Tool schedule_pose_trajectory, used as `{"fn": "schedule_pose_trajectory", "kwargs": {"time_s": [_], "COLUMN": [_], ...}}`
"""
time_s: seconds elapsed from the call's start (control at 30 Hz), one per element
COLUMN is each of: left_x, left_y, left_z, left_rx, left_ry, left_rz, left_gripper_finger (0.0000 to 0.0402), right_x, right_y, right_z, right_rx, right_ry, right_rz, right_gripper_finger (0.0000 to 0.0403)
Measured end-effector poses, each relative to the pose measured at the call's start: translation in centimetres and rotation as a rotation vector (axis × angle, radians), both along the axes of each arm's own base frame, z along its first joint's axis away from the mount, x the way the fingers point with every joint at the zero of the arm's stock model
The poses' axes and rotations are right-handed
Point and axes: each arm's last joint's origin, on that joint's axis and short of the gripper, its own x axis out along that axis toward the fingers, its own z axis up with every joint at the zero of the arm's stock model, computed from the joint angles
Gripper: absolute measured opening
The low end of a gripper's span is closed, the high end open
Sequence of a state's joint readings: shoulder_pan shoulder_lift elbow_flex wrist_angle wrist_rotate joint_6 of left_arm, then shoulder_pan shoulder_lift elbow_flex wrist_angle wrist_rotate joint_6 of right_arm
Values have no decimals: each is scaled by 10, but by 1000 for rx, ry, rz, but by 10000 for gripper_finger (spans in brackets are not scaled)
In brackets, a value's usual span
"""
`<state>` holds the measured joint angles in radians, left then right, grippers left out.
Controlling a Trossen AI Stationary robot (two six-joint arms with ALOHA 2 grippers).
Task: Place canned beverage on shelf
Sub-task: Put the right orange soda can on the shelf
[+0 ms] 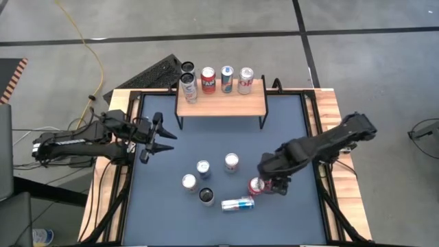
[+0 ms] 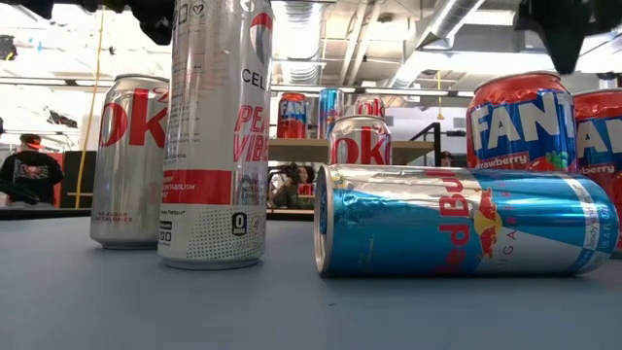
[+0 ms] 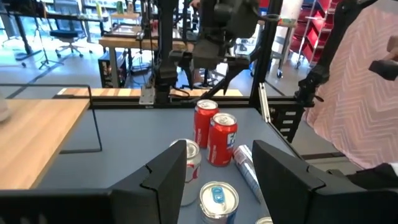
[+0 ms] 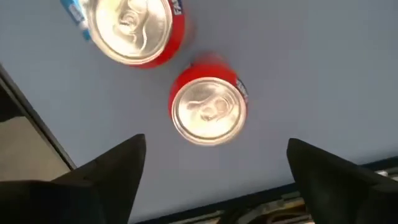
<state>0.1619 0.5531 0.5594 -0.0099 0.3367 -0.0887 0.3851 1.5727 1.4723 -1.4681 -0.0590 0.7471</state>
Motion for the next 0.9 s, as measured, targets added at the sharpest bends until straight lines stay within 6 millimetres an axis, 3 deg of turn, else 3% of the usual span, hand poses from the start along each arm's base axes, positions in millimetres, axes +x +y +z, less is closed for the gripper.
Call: {"fn": "schedule_pose_trajectory", "kwargs": {"time_s": [0.23, 0.47, 0.63, 0.9], "left_x": [1, 2, 2, 2], "left_y": [0, -1, -1, -1], "left_z": [-1, -2, -2, -4], "left_rx": [11, 5, 4, -11], "left_ry": [7, 17, 20, 42], "left_rz": [-25, -33, -34, -34], "left_gripper_finger": [174, 174, 174, 174], "right_x": [11, -19, -21, -28], "right_y": [7, -4, -2, -3], "right_z": [-19, -5, -5, -26], "right_rx": [-122, -142, -77, -81], "right_ry": [18, -116, -277, -174], "right_rz": [25, -131, -113, -123], "right_gripper_finger": [385, 376, 375, 375]}}
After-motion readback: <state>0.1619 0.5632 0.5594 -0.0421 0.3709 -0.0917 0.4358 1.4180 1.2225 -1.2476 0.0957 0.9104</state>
